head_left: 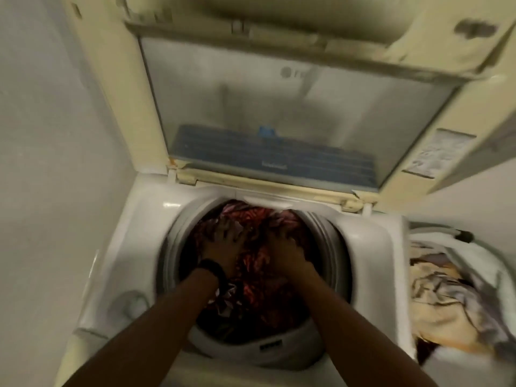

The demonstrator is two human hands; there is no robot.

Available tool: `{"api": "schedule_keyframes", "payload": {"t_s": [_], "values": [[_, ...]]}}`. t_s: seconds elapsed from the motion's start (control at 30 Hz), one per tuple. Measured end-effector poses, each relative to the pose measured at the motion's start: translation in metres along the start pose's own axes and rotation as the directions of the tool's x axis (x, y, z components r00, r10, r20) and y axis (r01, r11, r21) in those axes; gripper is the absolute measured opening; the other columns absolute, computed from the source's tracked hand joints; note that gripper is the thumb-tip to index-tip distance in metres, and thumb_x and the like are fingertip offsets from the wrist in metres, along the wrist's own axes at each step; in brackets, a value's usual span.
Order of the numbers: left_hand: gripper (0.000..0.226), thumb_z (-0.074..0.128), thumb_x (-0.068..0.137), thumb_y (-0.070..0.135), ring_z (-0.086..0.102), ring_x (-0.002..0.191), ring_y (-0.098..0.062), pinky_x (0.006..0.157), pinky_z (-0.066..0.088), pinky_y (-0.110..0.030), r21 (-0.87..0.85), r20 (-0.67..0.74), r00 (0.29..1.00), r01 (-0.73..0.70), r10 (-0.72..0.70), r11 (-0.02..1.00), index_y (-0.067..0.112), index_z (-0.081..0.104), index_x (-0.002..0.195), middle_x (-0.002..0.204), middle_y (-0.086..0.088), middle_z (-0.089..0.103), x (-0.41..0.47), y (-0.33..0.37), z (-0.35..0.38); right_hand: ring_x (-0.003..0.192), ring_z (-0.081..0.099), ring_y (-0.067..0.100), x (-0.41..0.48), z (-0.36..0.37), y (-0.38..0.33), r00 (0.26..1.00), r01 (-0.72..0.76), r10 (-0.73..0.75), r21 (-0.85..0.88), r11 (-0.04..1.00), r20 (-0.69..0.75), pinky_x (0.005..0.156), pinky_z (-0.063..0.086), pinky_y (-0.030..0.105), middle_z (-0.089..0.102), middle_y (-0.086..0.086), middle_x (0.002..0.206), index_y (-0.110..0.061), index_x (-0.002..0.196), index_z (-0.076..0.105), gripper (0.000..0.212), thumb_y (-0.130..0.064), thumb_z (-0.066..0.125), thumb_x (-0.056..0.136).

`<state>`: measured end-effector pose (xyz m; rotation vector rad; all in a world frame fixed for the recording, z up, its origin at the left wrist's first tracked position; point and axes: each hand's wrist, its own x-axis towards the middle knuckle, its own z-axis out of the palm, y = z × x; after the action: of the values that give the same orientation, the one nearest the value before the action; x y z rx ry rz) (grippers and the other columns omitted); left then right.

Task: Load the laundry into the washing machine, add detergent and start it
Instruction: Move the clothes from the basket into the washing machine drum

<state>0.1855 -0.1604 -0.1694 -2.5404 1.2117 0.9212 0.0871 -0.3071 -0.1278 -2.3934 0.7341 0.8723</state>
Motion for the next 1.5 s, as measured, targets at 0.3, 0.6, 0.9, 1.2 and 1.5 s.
{"api": "schedule_keyframes", "payload": {"t_s": [0.3, 0.6, 0.9, 1.2, 1.5], "values": [[0.072, 0.051, 0.092, 0.052, 0.031, 0.149, -0.032, 0.114, 0.039, -0.055, -0.101, -0.412, 0.904, -0.172, 0.117, 0.98, 0.024, 0.036, 0.156, 0.157, -0.008, 0.041, -0.095, 0.07, -0.113, 0.13, 0.055, 0.024, -0.134, -0.068, 0.021, 0.891, 0.21, -0.125, 0.151, 0.966, -0.436, 0.106, 0.048, 0.041, 0.056, -0.002, 0.146, -0.029, 0.146, 0.049, 0.062, -0.047, 0.063, 0.089], [0.051, 0.069, 0.092, 0.031, 0.055, 0.127, -0.031, 0.1, 0.05, -0.047, -0.121, -0.558, 0.783, -0.404, 0.274, 0.907, 0.016, 0.059, 0.139, 0.136, -0.007, 0.063, -0.108, 0.223, -0.153, 0.111, 0.065, 0.02, -0.223, -0.107, 0.144, 0.756, 0.186, 0.036, 0.267, 0.946, -0.653, 0.089, 0.054, 0.037, 0.067, -0.004, 0.122, -0.029, 0.133, 0.059, 0.048, -0.051, 0.068, 0.091], [0.034, 0.061, 0.099, 0.037, 0.062, 0.112, -0.025, 0.085, 0.052, -0.037, -0.132, -0.452, 0.802, -0.492, 0.39, 0.86, 0.018, 0.064, 0.126, 0.12, -0.003, 0.068, -0.07, 0.395, -0.12, 0.114, 0.064, 0.022, -0.238, -0.079, 0.344, 0.792, 0.036, 0.24, 0.435, 0.9, -0.562, 0.092, 0.049, 0.032, 0.068, 0.001, 0.126, -0.022, 0.134, 0.06, 0.038, -0.03, 0.063, 0.097], [0.036, 0.055, 0.102, 0.026, 0.062, 0.115, -0.031, 0.091, 0.05, -0.039, -0.214, -0.22, 0.899, -0.424, 0.38, 0.88, 0.014, 0.06, 0.135, 0.129, -0.012, 0.065, -0.034, 0.491, -0.072, 0.123, 0.055, 0.037, -0.211, -0.019, 0.48, 0.897, -0.317, 0.374, 0.249, 0.915, -0.234, 0.096, 0.049, 0.048, 0.056, 0.015, 0.134, -0.023, 0.144, 0.047, 0.042, -0.023, 0.047, 0.101], [0.047, 0.066, 0.093, 0.031, 0.062, 0.114, -0.03, 0.094, 0.052, -0.043, -0.264, -0.068, 0.906, -0.42, 0.418, 0.868, 0.02, 0.057, 0.138, 0.126, -0.009, 0.066, -0.035, 0.515, -0.05, 0.115, 0.062, 0.033, -0.203, 0.0, 0.487, 0.911, -0.301, 0.366, 0.304, 0.904, -0.19, 0.09, 0.051, 0.043, 0.066, 0.01, 0.125, -0.021, 0.145, 0.04, 0.049, -0.026, 0.055, 0.098]]}}
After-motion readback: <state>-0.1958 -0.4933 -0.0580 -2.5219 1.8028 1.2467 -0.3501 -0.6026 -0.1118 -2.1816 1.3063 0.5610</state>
